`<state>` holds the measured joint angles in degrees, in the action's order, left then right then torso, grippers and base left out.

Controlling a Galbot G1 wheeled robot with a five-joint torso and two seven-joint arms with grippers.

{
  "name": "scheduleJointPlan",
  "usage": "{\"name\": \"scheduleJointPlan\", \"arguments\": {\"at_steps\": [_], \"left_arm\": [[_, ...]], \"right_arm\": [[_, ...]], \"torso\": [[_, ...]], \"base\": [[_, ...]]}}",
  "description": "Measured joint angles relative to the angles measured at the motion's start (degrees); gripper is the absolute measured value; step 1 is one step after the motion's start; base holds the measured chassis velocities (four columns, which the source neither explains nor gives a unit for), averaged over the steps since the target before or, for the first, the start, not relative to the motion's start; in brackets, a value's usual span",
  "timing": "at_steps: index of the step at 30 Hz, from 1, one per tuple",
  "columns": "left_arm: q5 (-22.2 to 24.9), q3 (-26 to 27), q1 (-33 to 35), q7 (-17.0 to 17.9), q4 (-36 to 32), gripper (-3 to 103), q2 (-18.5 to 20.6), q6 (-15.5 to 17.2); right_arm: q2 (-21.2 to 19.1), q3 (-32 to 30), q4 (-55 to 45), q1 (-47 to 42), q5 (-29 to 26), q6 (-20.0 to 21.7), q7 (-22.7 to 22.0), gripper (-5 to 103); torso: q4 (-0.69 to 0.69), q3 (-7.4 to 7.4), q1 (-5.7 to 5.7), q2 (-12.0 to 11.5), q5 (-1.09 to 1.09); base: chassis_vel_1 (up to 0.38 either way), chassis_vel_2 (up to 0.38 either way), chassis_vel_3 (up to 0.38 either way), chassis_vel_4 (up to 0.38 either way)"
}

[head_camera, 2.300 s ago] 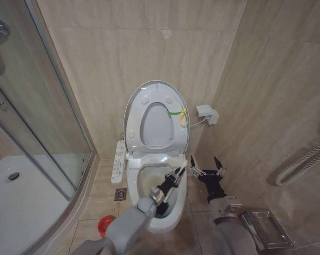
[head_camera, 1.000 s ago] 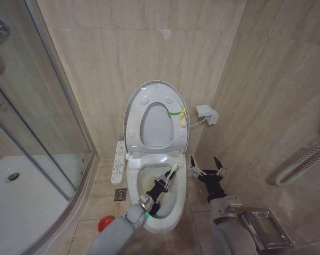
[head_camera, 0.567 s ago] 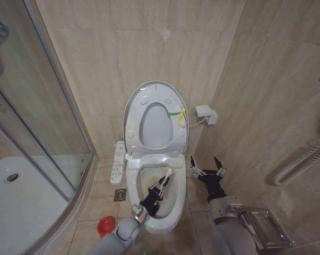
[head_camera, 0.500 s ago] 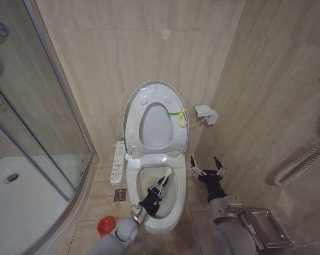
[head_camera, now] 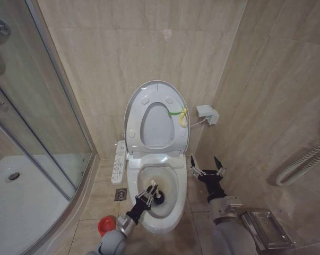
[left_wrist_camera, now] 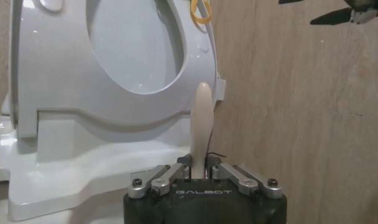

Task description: Open the toilet lid, clean the toilet bowl with a toilet brush, close the toilet lid, and flush.

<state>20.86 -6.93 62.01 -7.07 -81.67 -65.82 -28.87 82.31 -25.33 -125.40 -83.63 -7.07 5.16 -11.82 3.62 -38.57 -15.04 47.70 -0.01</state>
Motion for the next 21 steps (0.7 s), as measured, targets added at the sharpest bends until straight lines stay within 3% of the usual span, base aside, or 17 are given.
{"name": "scheduleJointPlan", "arguments": {"at_steps": [16, 21], "left_arm": [[0.3, 2.4, -2.5, 2.6, -4.4, 15, 0.2, 1.2], [-0.5, 3.9, -3.0, 4.8, -7.1, 15, 0.0, 2.0]], "right_arm": [[0.0, 0.0, 0.0, 0.0, 0.0, 0.0, 0.0, 100], [0.0, 0.0, 0.0, 0.0, 0.0, 0.0, 0.0, 100]], "torso": [[0.02, 0.01, 0.01, 0.0, 0.00], [0.03, 0.01, 0.01, 0.0, 0.00]], "base": [[0.000, 0.000, 0.000, 0.000], [0.000, 0.000, 0.000, 0.000]]}}
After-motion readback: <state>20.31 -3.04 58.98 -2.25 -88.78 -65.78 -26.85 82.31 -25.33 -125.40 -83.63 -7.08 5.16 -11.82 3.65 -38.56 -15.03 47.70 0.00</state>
